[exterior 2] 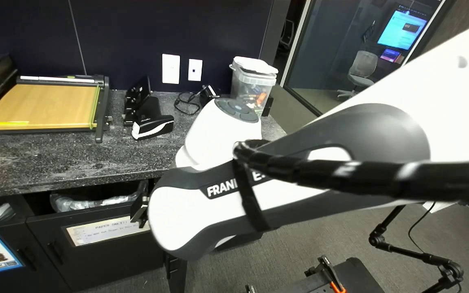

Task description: Close the left cabinet door

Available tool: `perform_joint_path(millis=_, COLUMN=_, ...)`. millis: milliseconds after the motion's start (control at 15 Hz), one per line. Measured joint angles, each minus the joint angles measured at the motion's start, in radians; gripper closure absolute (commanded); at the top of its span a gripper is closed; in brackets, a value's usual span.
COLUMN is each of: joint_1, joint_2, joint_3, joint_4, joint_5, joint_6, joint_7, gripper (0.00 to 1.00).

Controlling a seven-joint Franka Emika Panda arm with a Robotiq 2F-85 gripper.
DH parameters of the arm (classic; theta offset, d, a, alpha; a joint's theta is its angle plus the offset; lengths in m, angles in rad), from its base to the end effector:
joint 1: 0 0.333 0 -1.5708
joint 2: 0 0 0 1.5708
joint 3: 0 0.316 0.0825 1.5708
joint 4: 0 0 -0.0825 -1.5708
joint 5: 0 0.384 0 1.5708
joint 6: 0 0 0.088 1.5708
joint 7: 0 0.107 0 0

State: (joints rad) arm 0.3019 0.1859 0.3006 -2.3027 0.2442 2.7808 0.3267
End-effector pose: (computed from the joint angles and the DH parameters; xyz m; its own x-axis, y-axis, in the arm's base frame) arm 0.4619 0.3036 0.2995 0.9821 0.0192 0.1873 0.0714 -0.9585 -0.2761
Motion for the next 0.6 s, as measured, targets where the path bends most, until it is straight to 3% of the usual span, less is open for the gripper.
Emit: perform_joint_path(millis=600, joint_1=0.040, joint_2=0.323, joint_3=0.006, joint_4=0.217, joint_5=0.001, joint_6=0.049, joint_7=0.000, gripper=0.00)
